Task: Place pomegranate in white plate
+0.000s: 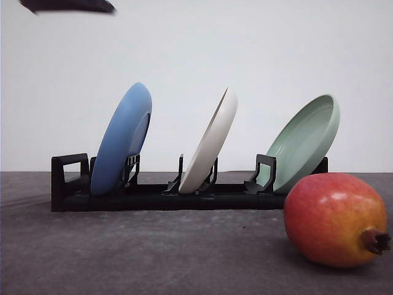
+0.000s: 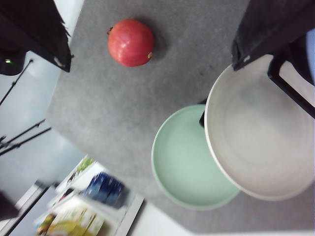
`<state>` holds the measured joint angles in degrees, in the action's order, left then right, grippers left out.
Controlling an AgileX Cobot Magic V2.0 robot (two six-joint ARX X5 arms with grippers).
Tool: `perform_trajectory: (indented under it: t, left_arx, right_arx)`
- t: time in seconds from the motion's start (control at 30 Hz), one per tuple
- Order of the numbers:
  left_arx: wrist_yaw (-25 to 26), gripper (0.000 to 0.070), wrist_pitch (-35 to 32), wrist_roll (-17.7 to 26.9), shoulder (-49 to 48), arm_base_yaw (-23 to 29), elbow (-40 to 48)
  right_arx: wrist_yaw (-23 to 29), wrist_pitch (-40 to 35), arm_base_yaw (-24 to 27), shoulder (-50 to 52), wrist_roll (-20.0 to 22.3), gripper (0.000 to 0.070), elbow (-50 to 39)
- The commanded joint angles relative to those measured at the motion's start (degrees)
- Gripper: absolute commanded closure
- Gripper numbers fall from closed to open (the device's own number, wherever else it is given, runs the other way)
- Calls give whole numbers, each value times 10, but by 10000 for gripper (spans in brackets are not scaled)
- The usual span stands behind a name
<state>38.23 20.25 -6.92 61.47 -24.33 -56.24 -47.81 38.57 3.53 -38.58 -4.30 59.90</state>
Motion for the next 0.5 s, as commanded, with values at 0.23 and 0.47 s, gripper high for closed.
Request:
perform_trajectory:
  t: [0.23, 0.47]
  left_arx:
    - [-89, 63, 10, 11, 207, -73, -156]
    - [-179, 62, 84, 20, 351, -113, -304]
  right_arx:
    - [-2, -3, 0, -10, -13, 69, 9]
    - [-2, -3, 0, -10, -18, 69, 9]
